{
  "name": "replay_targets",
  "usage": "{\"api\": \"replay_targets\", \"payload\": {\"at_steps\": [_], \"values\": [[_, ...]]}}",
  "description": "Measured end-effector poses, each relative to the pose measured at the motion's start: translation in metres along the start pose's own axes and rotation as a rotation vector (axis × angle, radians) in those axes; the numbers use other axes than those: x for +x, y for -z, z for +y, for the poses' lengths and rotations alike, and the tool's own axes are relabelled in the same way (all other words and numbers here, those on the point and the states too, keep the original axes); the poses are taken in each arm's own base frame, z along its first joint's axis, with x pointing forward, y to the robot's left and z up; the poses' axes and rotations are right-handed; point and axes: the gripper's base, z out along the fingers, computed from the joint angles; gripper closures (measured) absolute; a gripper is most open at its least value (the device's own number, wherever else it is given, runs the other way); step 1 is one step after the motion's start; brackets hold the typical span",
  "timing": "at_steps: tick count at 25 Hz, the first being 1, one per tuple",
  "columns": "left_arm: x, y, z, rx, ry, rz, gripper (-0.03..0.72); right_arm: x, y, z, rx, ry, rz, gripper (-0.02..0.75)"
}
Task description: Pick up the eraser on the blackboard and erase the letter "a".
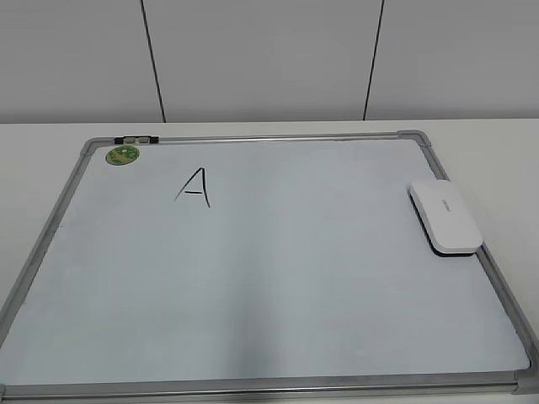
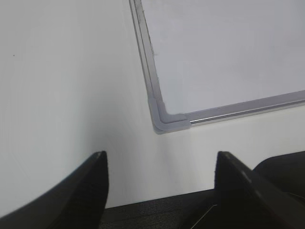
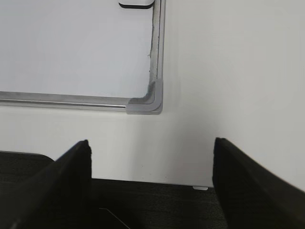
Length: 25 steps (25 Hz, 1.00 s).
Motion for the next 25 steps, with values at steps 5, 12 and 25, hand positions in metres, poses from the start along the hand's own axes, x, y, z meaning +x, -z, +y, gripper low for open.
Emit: {"api": "replay_targets", "payload": {"at_steps": [5,12,25], "values": [[0.0,0.001,0.0,-0.001,0.0,-0.007,0.246,0.002,0.003,0.0,0.001,0.0,-0.022,0.151],[0.011,0.016,-0.002,-0.013,-0.004,-0.128,0.32,0.011,0.014,0.0,0.025,-0.023,-0.121,0.151],[0.036,0.041,-0.005,-0.037,-0.012,-0.346,0.409,0.026,0.029,0.001,0.087,-0.07,-0.266,0.132]]}}
